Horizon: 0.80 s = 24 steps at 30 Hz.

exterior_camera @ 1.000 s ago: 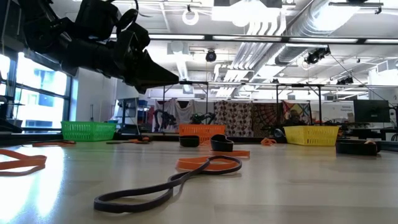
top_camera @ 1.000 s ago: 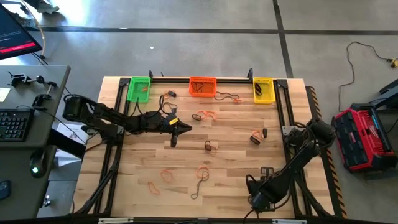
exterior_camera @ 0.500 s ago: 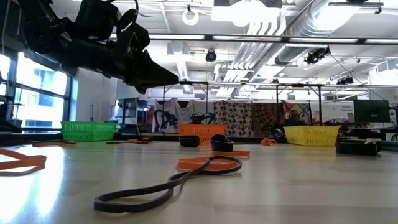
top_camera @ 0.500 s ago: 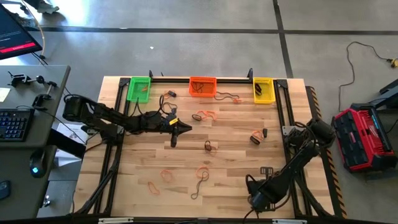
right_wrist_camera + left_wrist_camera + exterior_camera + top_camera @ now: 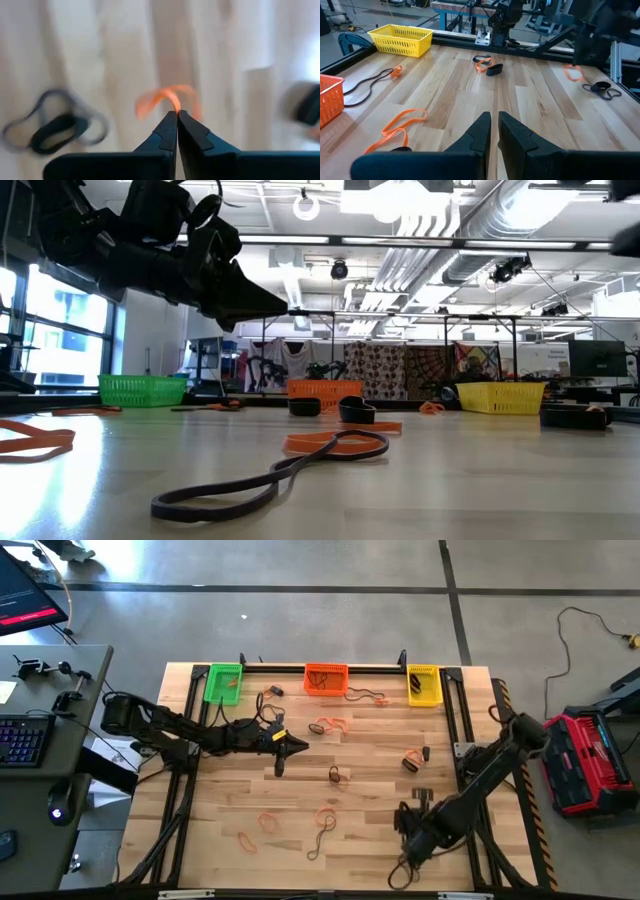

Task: Sort rubber bands into baskets
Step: Put the bottom right orange rubber band into the green bin

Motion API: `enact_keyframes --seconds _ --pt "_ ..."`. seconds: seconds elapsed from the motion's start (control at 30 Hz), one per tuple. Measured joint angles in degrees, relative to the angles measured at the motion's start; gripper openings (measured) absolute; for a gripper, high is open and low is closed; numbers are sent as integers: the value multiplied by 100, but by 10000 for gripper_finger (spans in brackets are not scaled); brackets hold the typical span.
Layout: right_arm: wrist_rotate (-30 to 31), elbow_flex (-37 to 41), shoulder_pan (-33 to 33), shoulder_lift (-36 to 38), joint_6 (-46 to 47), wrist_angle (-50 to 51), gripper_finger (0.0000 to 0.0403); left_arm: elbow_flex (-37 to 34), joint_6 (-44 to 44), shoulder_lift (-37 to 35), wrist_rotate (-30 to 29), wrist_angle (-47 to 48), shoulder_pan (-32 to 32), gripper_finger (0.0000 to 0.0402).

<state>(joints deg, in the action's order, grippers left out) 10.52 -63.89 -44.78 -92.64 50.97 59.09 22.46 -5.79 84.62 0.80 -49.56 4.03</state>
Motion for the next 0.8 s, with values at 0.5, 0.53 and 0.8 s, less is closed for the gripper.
enact_keyframes --seconds 0.5,0.53,0.8 --pt "1929 423 1589 330 -1769 -1683 0 40 -3 0 -14 -22 -412 26" --pt "2017 439 1688 330 -1917 -1898 0 61 3 0 -57 -17 -457 26" --pt "2705 445 2356 330 -2676 -3276 0 354 580 0 -1282 40 -987 33"
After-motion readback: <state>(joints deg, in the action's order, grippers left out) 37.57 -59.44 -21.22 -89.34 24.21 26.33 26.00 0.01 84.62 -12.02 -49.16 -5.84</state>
